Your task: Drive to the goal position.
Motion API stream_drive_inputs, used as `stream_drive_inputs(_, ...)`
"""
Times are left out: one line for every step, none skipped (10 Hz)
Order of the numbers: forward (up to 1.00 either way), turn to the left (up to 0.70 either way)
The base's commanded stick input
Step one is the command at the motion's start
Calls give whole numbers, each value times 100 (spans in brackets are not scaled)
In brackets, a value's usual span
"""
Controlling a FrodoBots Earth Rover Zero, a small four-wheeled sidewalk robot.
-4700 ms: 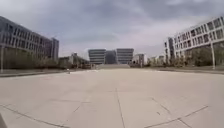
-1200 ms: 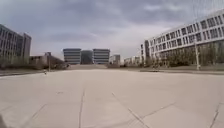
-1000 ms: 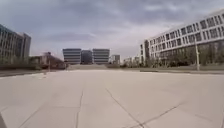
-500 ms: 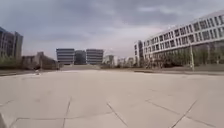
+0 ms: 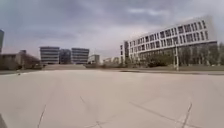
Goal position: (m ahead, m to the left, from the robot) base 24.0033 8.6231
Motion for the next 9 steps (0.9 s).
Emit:
stream_drive_inputs(70,0)
stream_drive_inputs(70,0)
stream_drive_inputs(70,0)
stream_drive_inputs(70,0)
stream_drive_inputs(70,0)
stream_drive_inputs(70,0)
stream_drive_inputs(70,0)
stream_drive_inputs(70,0)
stream_drive_inputs(70,0)
